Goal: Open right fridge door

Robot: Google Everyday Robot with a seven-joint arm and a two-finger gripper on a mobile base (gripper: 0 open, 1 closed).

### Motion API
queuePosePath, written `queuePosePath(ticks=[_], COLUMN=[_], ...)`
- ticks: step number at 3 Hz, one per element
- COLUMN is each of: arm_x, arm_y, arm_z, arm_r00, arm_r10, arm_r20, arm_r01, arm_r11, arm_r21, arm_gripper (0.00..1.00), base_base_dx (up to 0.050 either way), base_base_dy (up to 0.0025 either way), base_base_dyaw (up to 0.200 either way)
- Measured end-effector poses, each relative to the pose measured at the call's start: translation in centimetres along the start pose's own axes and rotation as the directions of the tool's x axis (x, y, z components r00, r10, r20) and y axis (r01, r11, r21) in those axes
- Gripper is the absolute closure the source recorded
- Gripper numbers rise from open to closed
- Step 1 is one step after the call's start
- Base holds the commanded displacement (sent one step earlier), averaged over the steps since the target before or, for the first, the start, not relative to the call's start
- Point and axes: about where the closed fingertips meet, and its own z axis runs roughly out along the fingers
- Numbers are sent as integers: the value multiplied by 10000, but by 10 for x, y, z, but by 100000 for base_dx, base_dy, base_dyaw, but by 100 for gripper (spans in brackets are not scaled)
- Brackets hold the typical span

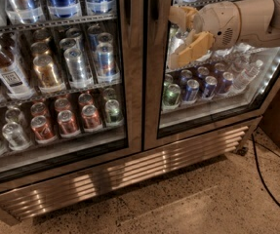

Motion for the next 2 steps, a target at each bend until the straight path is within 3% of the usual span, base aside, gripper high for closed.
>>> queuePosePath(ticks=[1, 2], arm_x=[-3, -3], arm_y=[-3, -3], arm_z=[6, 6], arm_r00=[9995, 9995], arm_r10=[80, 80], arm_r20=[297, 297], arm_r01=[-69, -68], arm_r11=[9992, 9992], arm_r21=[-398, -398], arm_gripper=[0, 0], base_base_dx=[0, 0], base_base_dy=[0, 0], base_base_dyaw=[0, 0])
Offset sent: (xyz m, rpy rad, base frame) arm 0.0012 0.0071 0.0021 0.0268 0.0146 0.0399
